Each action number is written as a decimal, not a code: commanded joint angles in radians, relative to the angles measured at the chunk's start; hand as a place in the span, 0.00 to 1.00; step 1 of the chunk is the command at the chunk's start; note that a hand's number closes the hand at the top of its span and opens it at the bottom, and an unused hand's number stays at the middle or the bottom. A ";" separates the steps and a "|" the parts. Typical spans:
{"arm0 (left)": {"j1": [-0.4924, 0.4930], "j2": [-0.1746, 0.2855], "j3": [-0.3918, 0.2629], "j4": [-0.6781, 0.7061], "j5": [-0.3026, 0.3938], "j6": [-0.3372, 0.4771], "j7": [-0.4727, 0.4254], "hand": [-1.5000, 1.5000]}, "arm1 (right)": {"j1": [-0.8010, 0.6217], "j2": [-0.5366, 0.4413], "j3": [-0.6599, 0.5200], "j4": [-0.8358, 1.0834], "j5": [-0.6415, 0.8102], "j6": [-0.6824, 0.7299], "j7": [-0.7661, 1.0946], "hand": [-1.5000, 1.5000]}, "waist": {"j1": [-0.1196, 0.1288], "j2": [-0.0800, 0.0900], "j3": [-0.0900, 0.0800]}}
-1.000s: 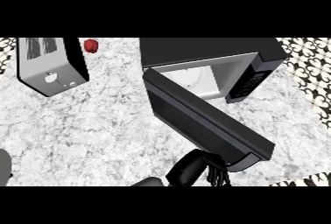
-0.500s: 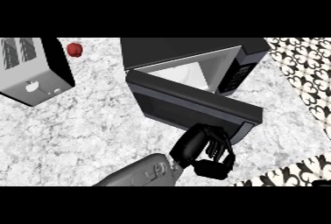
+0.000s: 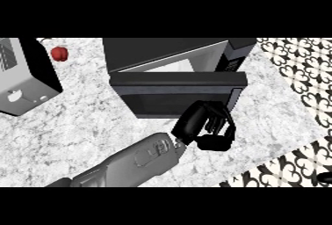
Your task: Pick up the milk, place it into the microwave and close the microwave
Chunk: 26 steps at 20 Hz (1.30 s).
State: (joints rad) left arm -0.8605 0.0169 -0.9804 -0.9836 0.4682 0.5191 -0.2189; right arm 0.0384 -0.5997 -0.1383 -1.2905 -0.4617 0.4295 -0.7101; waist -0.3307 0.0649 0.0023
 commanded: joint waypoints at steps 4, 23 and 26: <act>-0.119 -0.016 0.035 0.052 0.059 0.023 0.003 1.00 | -0.058 -0.030 0.011 -0.025 -0.045 0.081 0.009 0.00 | -0.039 0.015 0.002; -0.291 -0.016 0.071 0.184 0.175 0.041 0.002 1.00 | -0.171 -0.133 0.173 -0.251 -0.052 0.286 0.103 1.00 | -0.094 0.026 0.006; -0.304 -0.016 0.080 0.203 0.193 0.052 -0.004 1.00 | -0.180 -0.140 0.189 -0.296 -0.062 0.292 0.121 1.00 | -0.114 0.027 0.006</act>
State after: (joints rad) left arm -1.1167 0.0194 -0.9118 -0.7898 0.6448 0.5736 -0.2094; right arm -0.1189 -0.7240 0.0204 -1.5391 -0.5245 0.6138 -0.5351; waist -0.4277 0.0962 0.0083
